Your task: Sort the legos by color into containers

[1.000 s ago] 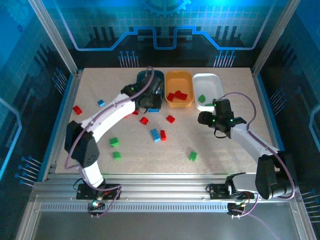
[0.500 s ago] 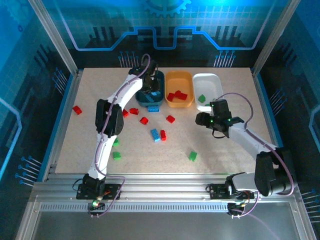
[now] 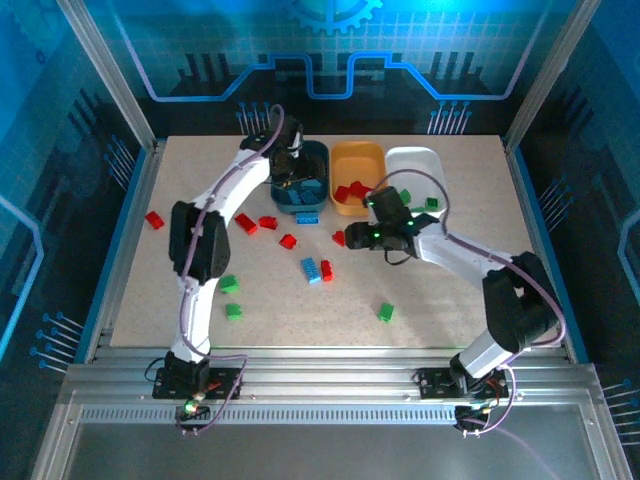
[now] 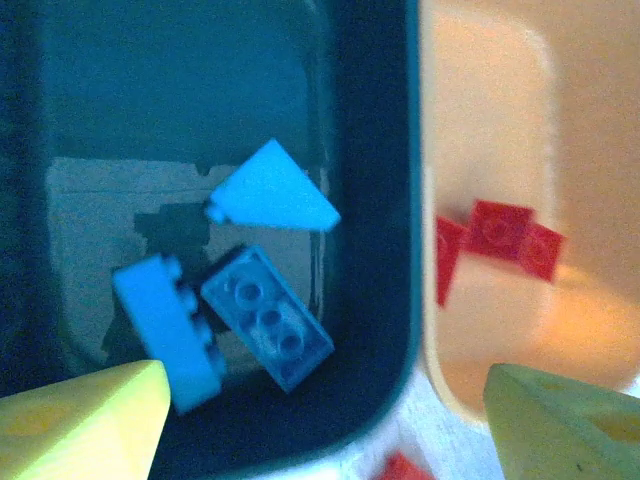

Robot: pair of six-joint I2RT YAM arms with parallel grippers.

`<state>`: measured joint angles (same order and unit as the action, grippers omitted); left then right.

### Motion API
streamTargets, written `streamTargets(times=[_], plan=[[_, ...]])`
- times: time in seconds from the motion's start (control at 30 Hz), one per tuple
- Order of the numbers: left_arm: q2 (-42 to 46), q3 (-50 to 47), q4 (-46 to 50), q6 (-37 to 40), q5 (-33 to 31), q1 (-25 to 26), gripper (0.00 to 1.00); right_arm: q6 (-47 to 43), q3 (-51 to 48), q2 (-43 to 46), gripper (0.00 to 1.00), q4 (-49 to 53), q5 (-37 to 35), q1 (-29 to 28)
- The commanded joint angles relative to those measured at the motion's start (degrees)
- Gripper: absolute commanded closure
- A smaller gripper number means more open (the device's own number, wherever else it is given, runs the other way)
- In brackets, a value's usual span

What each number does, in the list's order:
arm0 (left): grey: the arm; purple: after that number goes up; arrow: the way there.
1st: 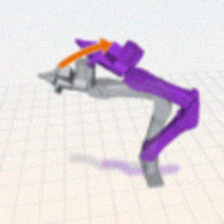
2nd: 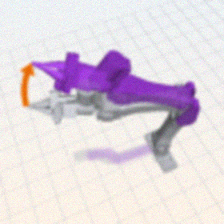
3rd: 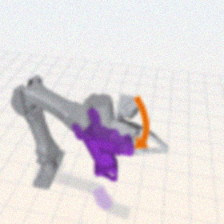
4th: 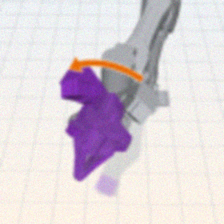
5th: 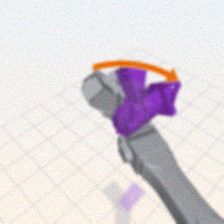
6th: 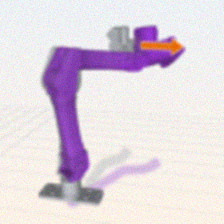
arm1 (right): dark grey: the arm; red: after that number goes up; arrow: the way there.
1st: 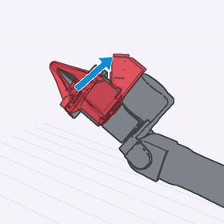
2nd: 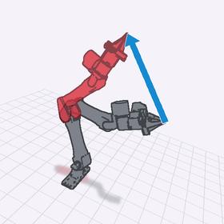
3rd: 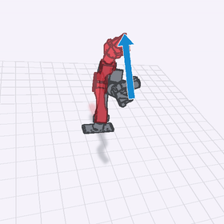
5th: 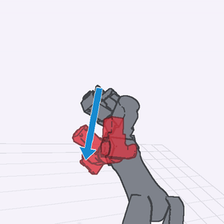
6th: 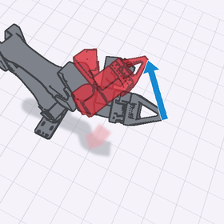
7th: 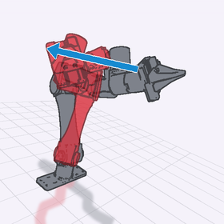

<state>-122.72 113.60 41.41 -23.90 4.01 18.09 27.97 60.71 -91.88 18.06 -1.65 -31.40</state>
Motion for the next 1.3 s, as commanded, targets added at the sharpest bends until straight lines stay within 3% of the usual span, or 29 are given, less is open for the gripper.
streamTargets(times=[0.0, 0.13, 0.23, 0.43, 0.73, 0.93, 1.1, 1.27], plan=[[16.6, -12.9, -7.3, -1.0, 0.9, -0.3, 0.13, -0.2, 2.9, -3.8, 0.34, 2.8, -1.1, -5.2], [32.5, -36.6, -16.4, -5.8, -0.9, -1.0, 0.05, 1.2, 4.9, -7.8, 0.37, 2.7, -0.8, -9.3], [41.1, -50.4, -22.2, -10.1, 1.4, -1.4, 0.04, 1.0, 6.3, -10.8, 0.38, 3.3, -0.8, -11.4], [51.6, -63.7, -24.7, -14.1, 3.4, -1.4, 0.04, 1.7, 6.9, -14.8, 0.48, 3.1, -1.1, -12.4], [57.5, -69.0, -21.6, -12.4, 0.8, -1.4, 0.03, 1.8, 6.6, -15.8, 0.67, 3.8, -2.8, -12.6], [57.8, -69.8, -21.3, -12.7, -0.1, -1.5, 0.03, 1.8, 5.4, -8.2, 0.74, 4.6, -7.5, -11.7], [57.8, -72.1, -24.0, -15.8, 1.2, -1.4, 0.04, -0.2, 7.9, -2.0, 0.75, 6.0, -8.2, -5.7], [58.7, -77.3, -28.6, -20.0, 4.2, -1.4, 0.04, -3.0, 16.7, -4.4, 0.74, 9.1, -8.6, 2.8]])
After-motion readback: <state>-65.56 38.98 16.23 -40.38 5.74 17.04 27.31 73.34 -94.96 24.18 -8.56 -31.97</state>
